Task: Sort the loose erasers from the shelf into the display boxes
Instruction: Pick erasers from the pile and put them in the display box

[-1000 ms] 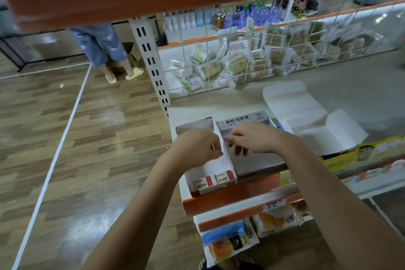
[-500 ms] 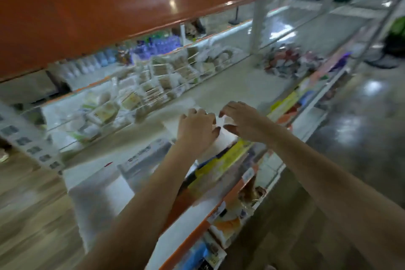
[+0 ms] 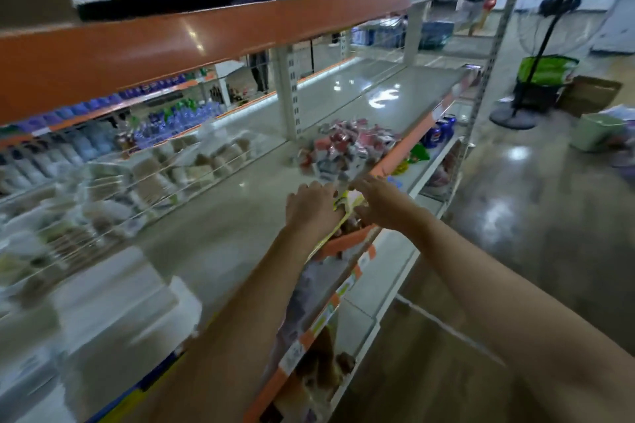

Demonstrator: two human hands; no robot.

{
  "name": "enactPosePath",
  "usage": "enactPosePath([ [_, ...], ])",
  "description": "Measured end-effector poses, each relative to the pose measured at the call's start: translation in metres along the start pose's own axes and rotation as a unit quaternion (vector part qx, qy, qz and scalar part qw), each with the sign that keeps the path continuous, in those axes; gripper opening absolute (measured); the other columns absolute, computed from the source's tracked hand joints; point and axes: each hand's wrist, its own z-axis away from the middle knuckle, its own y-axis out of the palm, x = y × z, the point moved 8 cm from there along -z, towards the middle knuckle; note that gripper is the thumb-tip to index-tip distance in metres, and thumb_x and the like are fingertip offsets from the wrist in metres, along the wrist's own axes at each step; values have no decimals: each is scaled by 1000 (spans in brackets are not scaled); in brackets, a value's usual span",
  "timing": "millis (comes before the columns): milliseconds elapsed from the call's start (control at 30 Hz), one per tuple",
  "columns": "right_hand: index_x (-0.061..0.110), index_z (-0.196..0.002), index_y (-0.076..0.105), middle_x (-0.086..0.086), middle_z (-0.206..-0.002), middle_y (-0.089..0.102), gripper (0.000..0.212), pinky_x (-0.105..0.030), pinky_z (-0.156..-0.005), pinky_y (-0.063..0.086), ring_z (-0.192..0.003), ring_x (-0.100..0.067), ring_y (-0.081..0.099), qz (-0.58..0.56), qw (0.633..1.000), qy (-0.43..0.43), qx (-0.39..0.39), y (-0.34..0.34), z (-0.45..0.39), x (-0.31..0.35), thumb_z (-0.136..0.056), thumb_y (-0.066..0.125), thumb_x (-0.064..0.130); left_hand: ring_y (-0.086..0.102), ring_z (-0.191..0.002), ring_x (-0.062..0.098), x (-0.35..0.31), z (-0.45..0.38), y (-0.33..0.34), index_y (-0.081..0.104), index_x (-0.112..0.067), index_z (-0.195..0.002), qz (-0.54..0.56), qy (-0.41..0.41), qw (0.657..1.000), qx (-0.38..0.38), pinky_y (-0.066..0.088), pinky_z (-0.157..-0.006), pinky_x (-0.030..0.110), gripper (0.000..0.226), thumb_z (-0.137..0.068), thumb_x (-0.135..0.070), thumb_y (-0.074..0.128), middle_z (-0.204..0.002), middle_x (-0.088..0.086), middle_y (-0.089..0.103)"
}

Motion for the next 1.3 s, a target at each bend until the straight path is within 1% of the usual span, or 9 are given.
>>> enactPosePath([
  [233,16,-133,45,-9,-133,47,46,-43,-95,43,-121,-28,44,-9,999,47,22,7,-54,-98,-90,57,24,54,-107,25,-41,-97,25,55,-18,-118,25,17,999,-36,40,-78,33,35,-90,-39,52,-117,6,57],
  [400,10,-134,42,-12,-133,46,47,-41,-96,44,-119,-28,48,3,999,44,18,4,-117,-155,-91,54,23,56,-102,23,-35,-178,42,58,-19,-115,57,5,997,-56,46,-80,35,34,-87,-38,56,-111,5,60],
  [467,10,-138,38,-13,-139,43,47,-32,-101,40,-125,-29,44,11,999,13,31,2,-146,-164,-94,50,21,53,-109,23,-28,-205,51,57,-17,-119,54,-7,998,-43,44,-86,35,37,-86,-35,58,-118,6,58],
  [567,10,-133,46,-14,-135,47,40,-12,-89,40,-122,-28,46,-17,999,-26,37,2,-184,-174,-92,49,12,50,-115,22,-19,-231,64,54,-19,-124,51,-25,998,-23,44,-89,35,41,-86,-31,61,-126,4,53],
  [667,17,-133,46,-7,-133,47,48,-29,-98,42,-120,-22,46,-35,997,-69,16,5,-213,-177,-88,48,2,47,-118,20,-16,-243,71,56,-21,-124,65,-38,997,-23,41,-93,33,42,-85,-35,64,-129,2,48],
  [933,23,-126,54,-1,-128,53,39,-31,-94,39,-118,-20,43,-29,964,-266,6,29,-252,-166,-88,57,16,43,-117,14,-11,-243,71,61,-27,-116,100,-87,990,-49,32,-88,24,36,-81,-35,69,-122,-7,52],
  [1100,17,-126,56,-1,-131,49,39,-31,-98,40,-118,-19,42,-130,939,-319,5,26,-265,-172,-87,56,15,51,-81,-6,-5,-228,69,62,-28,-116,191,-176,963,-72,36,-63,8,32,-84,-33,68,-105,-13,57],
  [1200,22,-127,55,8,-118,49,39,-5,-82,32,-100,-4,43,-232,925,-298,21,17,-269,-178,-88,59,23,57,-69,-11,-4,-214,62,64,-28,-113,278,-227,927,-105,40,-57,2,24,-91,-35,59,-91,-21,58],
  [1300,23,-126,55,11,-103,55,36,-4,-64,43,-78,2,54,-297,902,-306,65,10,-264,-174,-90,58,27,57,-64,-13,-2,-196,55,62,-31,-104,318,-279,894,-146,39,-51,4,15,-95,-35,51,-77,-22,59],
])
